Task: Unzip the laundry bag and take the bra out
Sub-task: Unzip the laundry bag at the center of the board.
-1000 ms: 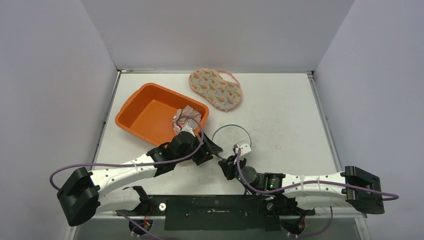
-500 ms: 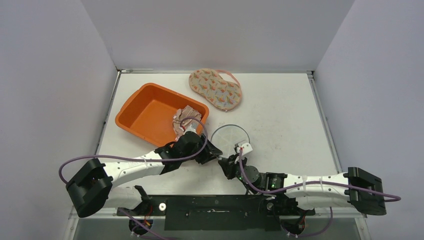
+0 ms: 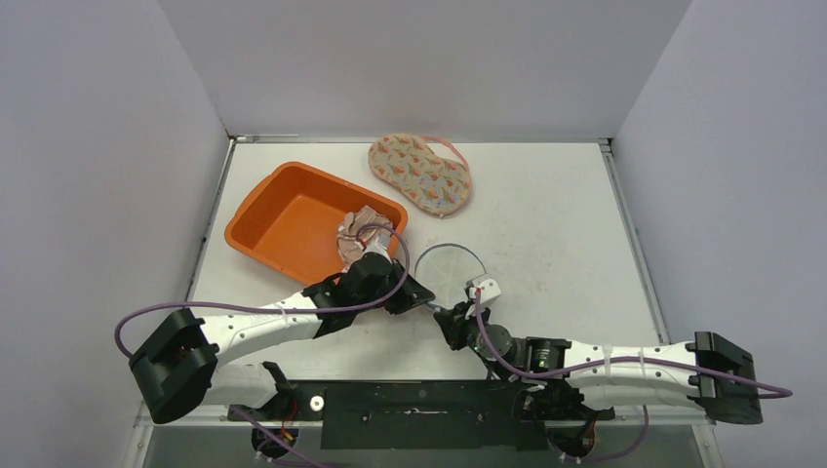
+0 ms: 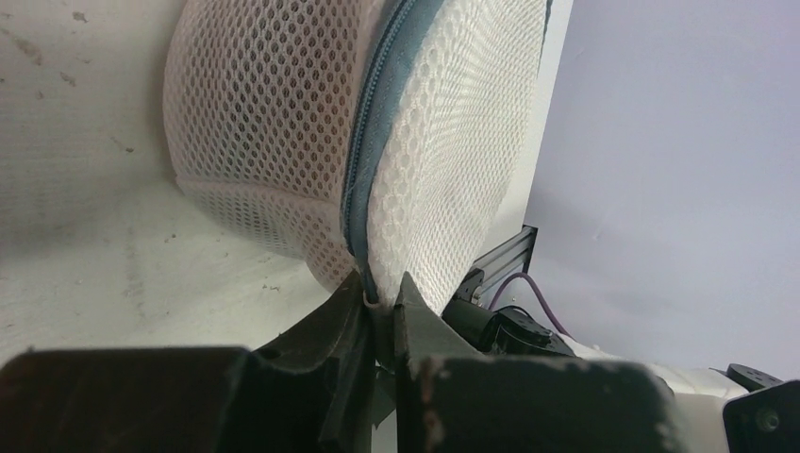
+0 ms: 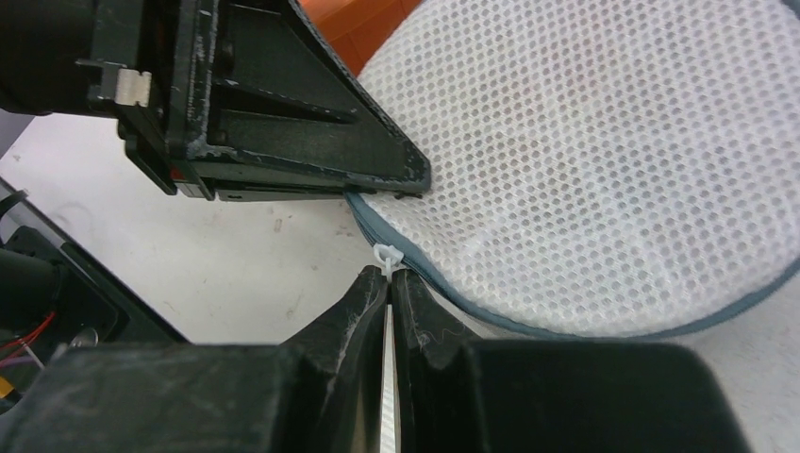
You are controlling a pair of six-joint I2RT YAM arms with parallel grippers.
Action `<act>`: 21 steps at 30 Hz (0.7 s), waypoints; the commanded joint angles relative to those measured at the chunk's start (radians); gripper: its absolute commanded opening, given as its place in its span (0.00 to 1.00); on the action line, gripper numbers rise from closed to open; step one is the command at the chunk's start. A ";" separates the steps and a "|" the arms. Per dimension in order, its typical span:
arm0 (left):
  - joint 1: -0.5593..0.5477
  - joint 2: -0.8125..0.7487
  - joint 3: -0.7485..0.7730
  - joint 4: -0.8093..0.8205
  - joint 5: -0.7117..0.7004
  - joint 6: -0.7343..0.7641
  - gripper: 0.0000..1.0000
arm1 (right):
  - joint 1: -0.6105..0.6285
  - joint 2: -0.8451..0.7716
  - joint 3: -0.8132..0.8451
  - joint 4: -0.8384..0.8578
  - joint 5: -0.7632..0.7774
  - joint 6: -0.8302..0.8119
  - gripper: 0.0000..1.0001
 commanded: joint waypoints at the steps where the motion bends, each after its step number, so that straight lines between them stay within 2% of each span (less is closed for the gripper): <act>1: 0.006 -0.026 0.034 0.031 -0.013 0.056 0.00 | -0.003 -0.062 0.015 -0.124 0.113 0.032 0.05; 11: 0.017 -0.032 0.026 0.038 -0.001 0.090 0.00 | -0.003 -0.214 -0.007 -0.325 0.228 0.103 0.05; 16: 0.025 -0.016 0.063 0.006 0.034 0.148 0.00 | 0.009 -0.265 -0.003 -0.326 0.206 0.020 0.05; 21: 0.070 0.017 0.168 -0.090 0.081 0.290 0.00 | 0.027 -0.248 0.027 -0.319 0.184 -0.045 0.05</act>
